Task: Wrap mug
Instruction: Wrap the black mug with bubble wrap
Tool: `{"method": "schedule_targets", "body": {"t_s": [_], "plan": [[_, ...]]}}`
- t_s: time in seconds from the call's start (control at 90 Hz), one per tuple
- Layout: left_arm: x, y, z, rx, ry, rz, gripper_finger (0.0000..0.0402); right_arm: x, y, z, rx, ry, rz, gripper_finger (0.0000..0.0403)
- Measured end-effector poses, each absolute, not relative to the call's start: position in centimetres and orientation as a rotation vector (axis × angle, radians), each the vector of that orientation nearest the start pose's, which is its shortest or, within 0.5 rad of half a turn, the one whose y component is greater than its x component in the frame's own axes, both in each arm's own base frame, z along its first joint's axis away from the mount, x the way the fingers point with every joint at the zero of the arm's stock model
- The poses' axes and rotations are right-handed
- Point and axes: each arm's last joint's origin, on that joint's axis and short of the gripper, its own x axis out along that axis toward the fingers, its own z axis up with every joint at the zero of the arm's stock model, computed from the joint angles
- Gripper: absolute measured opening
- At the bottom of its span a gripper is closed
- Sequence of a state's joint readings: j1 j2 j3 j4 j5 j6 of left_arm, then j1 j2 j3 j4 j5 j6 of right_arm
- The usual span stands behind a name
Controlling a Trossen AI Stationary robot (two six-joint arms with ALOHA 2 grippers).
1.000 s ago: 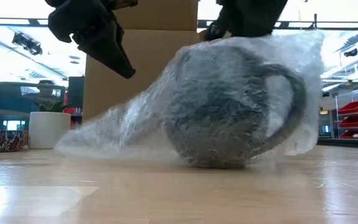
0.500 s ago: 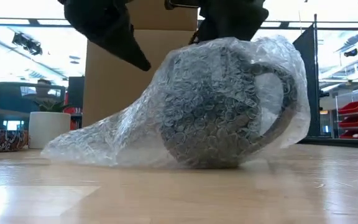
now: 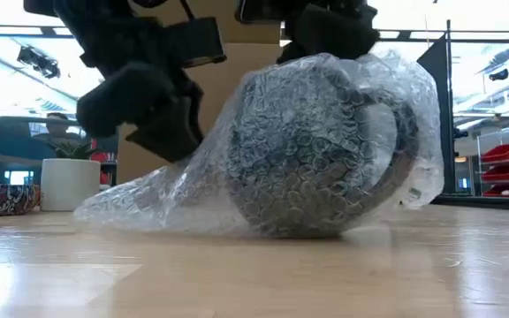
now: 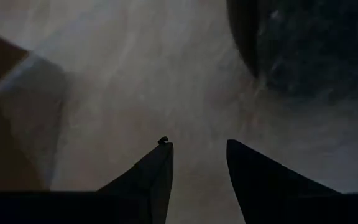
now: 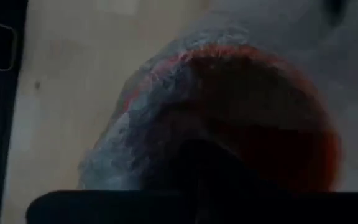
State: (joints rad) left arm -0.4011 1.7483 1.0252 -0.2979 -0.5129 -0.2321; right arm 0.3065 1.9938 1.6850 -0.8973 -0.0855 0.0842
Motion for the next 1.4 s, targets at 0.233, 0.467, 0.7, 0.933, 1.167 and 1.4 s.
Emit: {"method": "schedule_targets", "body": {"t_s": [0.233,0.467,0.7,0.933,1.167,1.4], "plan": [[33.0,-12.6,15.3,0.217,0.851,0.126,0.0131,38.4,13.8,29.4,-0.125,1.233,0.277,0.0],[33.1,-12.7,14.8,0.22,0.867,0.117,0.0131,35.7,15.2,29.1,-0.1,1.453,0.193,0.0],[33.2,-12.7,14.8,0.214,0.854,0.116,0.0131,36.6,15.5,27.6,-0.122,1.377,0.207,0.0],[33.2,-12.7,14.9,0.212,0.85,0.116,0.0131,37.8,14.7,27.7,-0.116,1.299,0.223,0.0],[33.2,-12.7,14.9,0.211,0.849,0.116,0.0131,37.6,14.3,27.0,-0.1,1.348,0.247,0.0],[33.3,-12.7,14.9,0.208,0.841,0.115,0.0131,37.0,14.1,27.2,-0.111,1.415,0.241,0.0]]}}
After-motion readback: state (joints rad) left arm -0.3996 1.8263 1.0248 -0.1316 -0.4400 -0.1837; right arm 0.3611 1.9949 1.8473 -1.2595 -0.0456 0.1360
